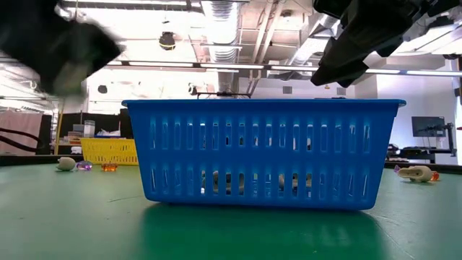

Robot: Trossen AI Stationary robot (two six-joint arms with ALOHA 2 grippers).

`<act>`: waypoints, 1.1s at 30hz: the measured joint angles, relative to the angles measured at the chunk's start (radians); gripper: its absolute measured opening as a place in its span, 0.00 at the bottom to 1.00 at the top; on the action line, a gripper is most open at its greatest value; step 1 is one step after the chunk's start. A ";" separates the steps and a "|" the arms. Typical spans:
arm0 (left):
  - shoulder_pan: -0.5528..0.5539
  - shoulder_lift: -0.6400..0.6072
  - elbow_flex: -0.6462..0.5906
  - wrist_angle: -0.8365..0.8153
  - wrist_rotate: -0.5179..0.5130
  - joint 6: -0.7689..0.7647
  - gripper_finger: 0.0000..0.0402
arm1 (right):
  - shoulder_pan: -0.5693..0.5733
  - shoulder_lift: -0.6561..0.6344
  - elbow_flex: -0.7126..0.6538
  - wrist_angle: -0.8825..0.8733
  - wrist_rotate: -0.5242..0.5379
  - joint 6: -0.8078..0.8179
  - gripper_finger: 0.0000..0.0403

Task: Sort Halloween decoration
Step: Put the white skull toy into the blue basket

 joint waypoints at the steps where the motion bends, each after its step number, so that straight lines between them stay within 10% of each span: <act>1: 0.008 0.000 0.001 0.088 0.000 0.055 0.21 | 0.000 0.000 0.000 0.000 0.000 0.000 0.44; 16: 0.153 0.170 0.011 0.622 0.089 0.358 0.22 | 0.000 0.000 0.040 -0.138 -0.031 0.021 0.44; 33: 0.188 0.265 0.315 0.115 0.001 0.430 0.44 | 0.069 0.000 0.098 -0.258 -0.024 0.063 0.44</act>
